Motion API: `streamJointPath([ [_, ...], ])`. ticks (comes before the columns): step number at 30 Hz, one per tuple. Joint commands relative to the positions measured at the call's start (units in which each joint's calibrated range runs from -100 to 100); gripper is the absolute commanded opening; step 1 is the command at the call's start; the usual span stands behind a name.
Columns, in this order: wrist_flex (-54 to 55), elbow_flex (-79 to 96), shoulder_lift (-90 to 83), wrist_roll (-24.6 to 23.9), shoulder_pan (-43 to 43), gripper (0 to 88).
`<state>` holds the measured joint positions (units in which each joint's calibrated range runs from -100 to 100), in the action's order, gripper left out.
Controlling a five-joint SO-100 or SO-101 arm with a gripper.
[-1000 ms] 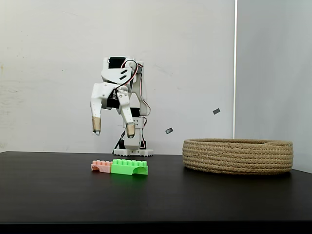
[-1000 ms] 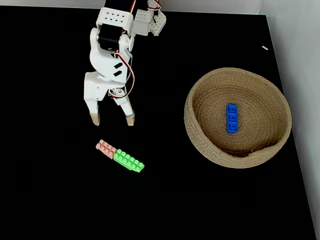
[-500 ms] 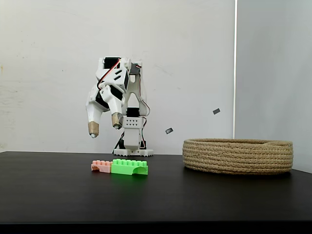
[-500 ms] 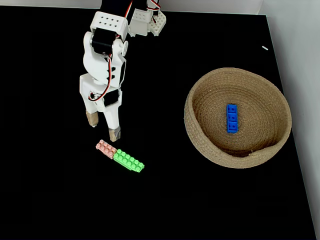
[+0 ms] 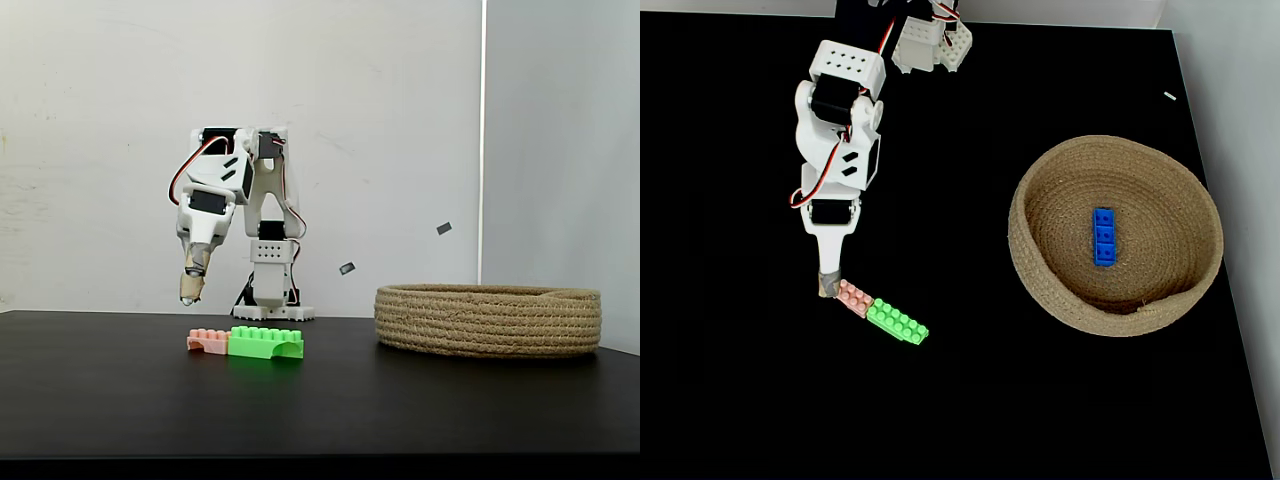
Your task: Place the lego blocks in the tray
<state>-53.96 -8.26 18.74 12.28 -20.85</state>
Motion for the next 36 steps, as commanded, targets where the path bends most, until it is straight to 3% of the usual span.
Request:
streamJointPath([
  [1, -0.56, -2.00, -1.20, -1.71, -0.51, 29.3],
  [36, -3.31, -11.66, 6.28, -3.32, -0.01, 27.6],
])
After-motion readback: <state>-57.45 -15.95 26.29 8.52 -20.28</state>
